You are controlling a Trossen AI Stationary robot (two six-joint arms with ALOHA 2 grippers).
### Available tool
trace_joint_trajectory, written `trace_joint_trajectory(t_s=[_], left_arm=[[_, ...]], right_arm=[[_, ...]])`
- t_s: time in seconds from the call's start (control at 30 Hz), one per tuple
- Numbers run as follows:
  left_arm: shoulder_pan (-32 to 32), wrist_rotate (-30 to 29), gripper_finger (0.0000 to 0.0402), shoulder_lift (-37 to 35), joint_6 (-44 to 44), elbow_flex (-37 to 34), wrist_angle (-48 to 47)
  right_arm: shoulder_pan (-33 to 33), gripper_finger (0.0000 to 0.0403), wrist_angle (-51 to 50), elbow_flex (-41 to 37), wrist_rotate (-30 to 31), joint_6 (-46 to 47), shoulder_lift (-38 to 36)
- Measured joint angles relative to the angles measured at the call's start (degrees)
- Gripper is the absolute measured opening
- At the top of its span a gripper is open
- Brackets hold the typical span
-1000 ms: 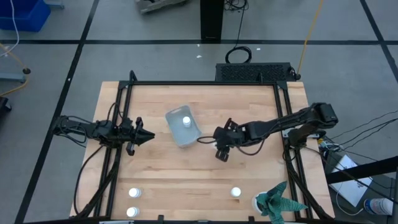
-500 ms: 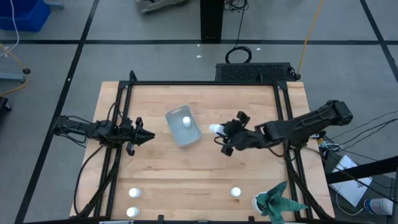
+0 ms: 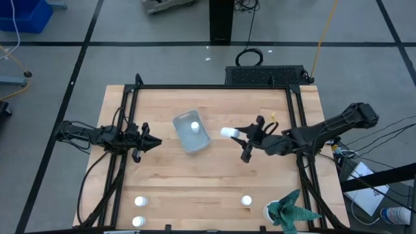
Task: Pick and place pill bottles into a basket
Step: Put the white pill bottle into the gray bin
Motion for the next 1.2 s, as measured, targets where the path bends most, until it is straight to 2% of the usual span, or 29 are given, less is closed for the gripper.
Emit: trace_joint_trajectory(t_s=[0.3,0.57,0.93,1.2], left_arm=[[0.01,0.0,0.0058,0.0,0.07,0.0,-0.03],[0.01,-0.01,0.0058,0.0,0.12,0.0,-0.03],[-0.01,-0.03,0.0058,0.02,0.23,0.0,-0.05],[-0.01,-0.03,0.0058,0.01,0.6,0.0,-0.07]], right_arm=[[-0.09,0.0152,12.11,-2.75,-0.36,-6.47,-1.11],[-1.37,0.015,23.28,-2.79,-1.96,-13.16,1.38],[-8.43,0.015,34.24,-2.79,-15.42,-13.6,7.47],[-12.23,0.015,34.96,-2.79,-18.3,-10.4,11.43]])
